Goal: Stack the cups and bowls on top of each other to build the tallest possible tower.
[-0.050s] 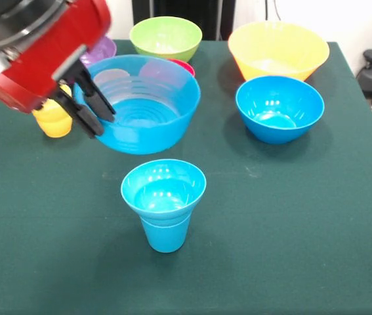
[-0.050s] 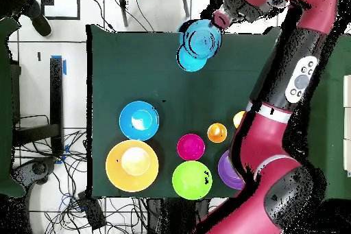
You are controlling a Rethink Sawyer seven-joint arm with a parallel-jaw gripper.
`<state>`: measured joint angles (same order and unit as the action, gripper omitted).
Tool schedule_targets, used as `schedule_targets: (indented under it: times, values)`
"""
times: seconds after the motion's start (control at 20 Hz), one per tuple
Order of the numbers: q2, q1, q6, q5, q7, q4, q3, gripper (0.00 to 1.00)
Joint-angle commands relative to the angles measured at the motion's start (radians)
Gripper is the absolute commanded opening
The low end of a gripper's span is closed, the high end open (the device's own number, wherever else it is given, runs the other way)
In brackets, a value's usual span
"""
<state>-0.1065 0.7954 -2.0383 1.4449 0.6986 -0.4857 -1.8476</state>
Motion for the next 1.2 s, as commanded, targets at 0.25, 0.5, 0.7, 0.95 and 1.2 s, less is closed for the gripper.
schedule_targets:
  times: [0.25, 0.5, 0.7, 0.95, 1.2]
  values:
    - [-0.029, -0.072, -0.082, -0.017, 0.218, 0.083, 0.238, 0.0]
    - [-0.032, -0.081, -0.074, -0.037, 0.213, 0.091, 0.257, 0.0]
    - [-0.032, -0.087, -0.076, -0.051, 0.199, 0.101, 0.272, 0.0]
    - [-0.026, -0.102, -0.069, -0.048, 0.175, 0.133, 0.263, 0.0]
    - [-0.007, -0.11, -0.07, -0.047, 0.154, 0.159, 0.244, 0.0]
